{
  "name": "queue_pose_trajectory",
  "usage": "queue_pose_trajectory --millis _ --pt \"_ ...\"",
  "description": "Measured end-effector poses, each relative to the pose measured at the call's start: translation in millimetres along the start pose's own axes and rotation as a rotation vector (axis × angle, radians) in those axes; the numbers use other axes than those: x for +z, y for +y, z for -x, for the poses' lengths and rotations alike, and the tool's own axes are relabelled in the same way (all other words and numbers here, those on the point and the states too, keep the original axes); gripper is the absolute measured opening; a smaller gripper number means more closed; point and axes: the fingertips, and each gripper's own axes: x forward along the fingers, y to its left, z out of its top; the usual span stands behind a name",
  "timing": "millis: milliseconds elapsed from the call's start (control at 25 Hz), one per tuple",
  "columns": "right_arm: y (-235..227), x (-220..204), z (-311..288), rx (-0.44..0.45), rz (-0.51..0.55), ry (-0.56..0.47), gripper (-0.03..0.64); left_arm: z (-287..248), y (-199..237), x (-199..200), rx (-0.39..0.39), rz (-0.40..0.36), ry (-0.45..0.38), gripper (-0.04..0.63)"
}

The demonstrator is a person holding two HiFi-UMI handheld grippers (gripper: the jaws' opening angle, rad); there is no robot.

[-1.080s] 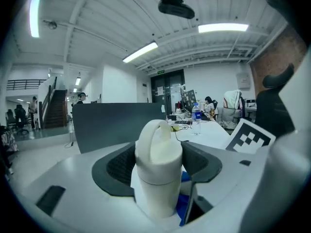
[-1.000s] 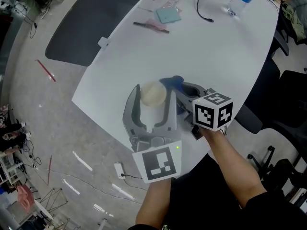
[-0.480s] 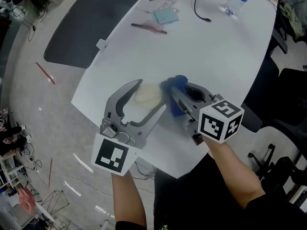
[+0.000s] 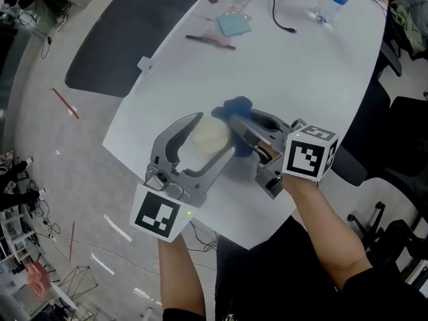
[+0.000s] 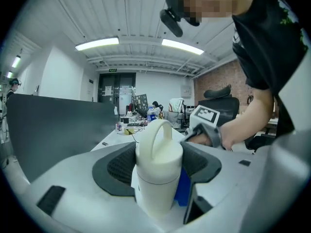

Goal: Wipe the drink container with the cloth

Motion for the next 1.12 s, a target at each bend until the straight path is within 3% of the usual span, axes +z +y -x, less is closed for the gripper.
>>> queue_pose_trajectory --millis 160,280,760,880,960,1120 --pt "-49 -44 1 -0.191 0.092 0.182 0.057 -1 -2 0 -0.008 0.008 -0.004 0.282" --pt "-54 -50 -2 -0.229 0.177 0.216 0.057 0 4 -2 0.017 0.036 -0.024 0.282" --pt "-7 8 41 -0.126 0.276 0.076 0.057 32 -3 21 0.199 0.023 -0.014 0.284" --pt "24 27 60 -0.068 0.356 0.033 0.057 68 -17 41 0.275 0.067 -0.089 0.284" --pt "48 32 74 -0.025 0.404 0.003 0.058 84 -37 52 0.287 0.092 -0.149 0.231" --pt "90 28 103 -0.029 0.479 -0.060 0.058 105 -71 55 0.294 0.044 -0.139 0.127"
